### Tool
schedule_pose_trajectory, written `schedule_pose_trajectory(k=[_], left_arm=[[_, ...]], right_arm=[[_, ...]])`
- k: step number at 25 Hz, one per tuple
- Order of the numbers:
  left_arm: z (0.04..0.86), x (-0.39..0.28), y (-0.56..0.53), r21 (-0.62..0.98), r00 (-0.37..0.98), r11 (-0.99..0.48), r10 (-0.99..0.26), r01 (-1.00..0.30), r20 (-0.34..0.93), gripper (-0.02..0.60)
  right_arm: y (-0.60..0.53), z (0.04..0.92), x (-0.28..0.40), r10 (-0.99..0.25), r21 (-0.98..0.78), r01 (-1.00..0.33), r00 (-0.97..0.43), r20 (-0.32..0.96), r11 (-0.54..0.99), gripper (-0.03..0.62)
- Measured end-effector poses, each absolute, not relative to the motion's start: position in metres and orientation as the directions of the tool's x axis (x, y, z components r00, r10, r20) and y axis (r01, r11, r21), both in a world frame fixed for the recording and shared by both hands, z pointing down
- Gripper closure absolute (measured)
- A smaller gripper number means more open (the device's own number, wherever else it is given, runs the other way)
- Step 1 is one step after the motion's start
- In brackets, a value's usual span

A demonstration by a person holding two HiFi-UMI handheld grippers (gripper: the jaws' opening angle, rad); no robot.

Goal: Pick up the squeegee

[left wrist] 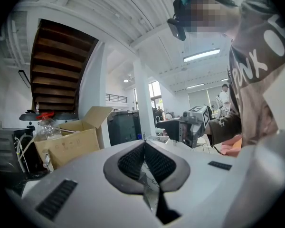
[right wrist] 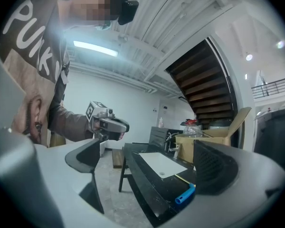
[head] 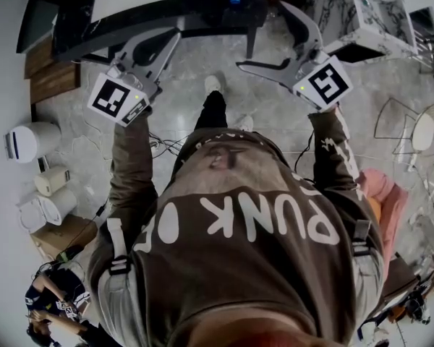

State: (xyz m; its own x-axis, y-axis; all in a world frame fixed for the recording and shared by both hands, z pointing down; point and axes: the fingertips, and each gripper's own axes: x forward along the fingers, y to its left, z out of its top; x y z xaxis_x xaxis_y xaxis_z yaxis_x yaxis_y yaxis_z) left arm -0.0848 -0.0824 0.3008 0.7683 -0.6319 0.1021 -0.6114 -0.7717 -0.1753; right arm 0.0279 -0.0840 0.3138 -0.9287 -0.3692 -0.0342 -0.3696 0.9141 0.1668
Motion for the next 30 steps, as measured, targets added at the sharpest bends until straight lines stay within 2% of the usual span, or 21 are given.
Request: schedule_pose_trajectory(k=[18, 30], left_arm=[[0.34, -0.131, -0.225, -0.115, 0.794, -0.804, -0.595, -0.584, 0.122, 0.578], [0.356, -0.129, -0.274, -0.056, 0.824, -0.834, -0.551, -0.549, 0.132, 0.578]], right_arm=[[-0.228, 0.361, -0.006, -0.486, 0.074, -0.482, -0.872, 0.053, 0.873, 0.0], [-0.341, 0.422, -0.008, -0.72, -0.036, -0.732, -0.677, 0.151, 0.681, 0.016]])
